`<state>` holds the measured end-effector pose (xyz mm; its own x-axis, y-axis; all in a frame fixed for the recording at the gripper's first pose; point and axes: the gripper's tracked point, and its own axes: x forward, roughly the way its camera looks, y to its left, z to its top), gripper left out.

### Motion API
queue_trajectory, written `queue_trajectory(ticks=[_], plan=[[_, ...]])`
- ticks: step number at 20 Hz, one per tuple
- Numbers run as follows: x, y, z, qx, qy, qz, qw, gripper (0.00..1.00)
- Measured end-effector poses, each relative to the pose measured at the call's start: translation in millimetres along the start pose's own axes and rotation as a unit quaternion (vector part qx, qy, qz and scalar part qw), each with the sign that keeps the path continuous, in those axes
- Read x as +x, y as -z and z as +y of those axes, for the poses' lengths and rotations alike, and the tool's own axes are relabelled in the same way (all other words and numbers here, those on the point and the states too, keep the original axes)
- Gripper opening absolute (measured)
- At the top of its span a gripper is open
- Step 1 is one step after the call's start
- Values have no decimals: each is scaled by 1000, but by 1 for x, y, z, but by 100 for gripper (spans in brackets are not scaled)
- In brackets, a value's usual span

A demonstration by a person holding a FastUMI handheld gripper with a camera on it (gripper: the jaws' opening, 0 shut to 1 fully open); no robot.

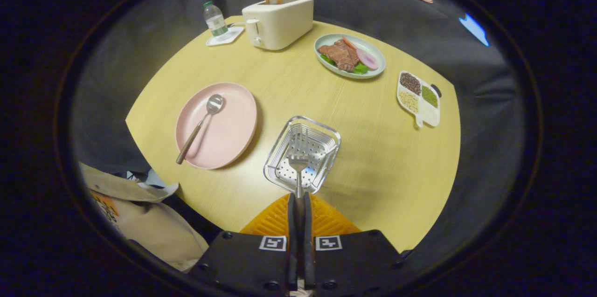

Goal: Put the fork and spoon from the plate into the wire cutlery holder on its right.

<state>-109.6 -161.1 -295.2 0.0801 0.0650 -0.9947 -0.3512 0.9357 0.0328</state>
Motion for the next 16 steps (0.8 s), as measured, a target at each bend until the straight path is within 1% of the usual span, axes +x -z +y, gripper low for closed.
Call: queue_trajectory(ticks=[8, 11, 16], plan=[[18, -3, -3, -34, 3, 85, 996, 10], [18, -12, -7, -33, 9, 91, 995, 12], [21, -26, -7, -23, 17, 68, 997, 11]])
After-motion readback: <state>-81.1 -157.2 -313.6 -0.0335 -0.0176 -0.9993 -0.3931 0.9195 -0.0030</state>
